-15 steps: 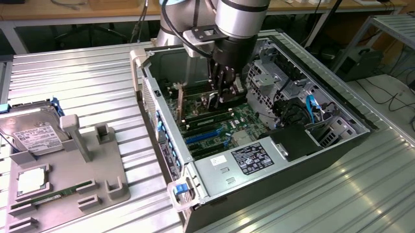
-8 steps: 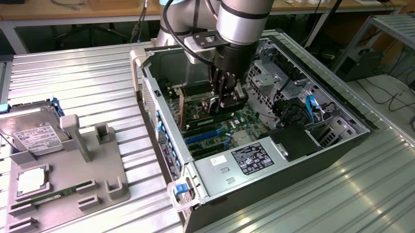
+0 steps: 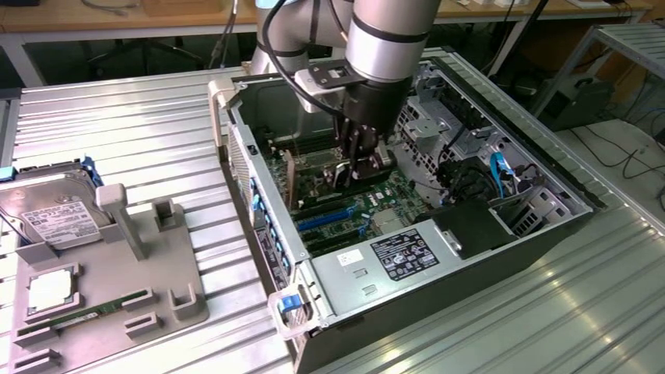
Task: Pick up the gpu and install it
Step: 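Insert the gpu into the slot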
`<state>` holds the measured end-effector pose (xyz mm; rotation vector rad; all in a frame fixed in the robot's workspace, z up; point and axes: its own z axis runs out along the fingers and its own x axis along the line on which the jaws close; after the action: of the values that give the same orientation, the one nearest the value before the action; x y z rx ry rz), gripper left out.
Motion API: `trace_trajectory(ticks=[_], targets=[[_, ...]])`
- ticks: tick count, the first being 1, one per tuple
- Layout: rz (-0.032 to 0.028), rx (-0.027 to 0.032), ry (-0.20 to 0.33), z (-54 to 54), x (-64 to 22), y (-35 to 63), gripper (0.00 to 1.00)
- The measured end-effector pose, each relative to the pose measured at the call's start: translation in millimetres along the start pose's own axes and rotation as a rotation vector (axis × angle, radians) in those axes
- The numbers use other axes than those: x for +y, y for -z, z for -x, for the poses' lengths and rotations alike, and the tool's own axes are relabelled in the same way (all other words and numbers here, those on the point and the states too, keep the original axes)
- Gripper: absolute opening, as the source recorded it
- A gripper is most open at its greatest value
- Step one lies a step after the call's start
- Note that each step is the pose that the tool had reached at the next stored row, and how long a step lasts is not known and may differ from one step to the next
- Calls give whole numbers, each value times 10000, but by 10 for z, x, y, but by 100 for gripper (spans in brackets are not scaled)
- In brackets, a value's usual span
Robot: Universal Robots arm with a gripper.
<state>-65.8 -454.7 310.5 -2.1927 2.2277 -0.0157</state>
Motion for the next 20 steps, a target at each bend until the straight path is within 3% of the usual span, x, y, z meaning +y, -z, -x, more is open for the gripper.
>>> trace_trajectory(ticks=[10,20], targets=[[1,-1,127,-17,58,-212,28],[1,-1,126,-57,81,-350,28]])
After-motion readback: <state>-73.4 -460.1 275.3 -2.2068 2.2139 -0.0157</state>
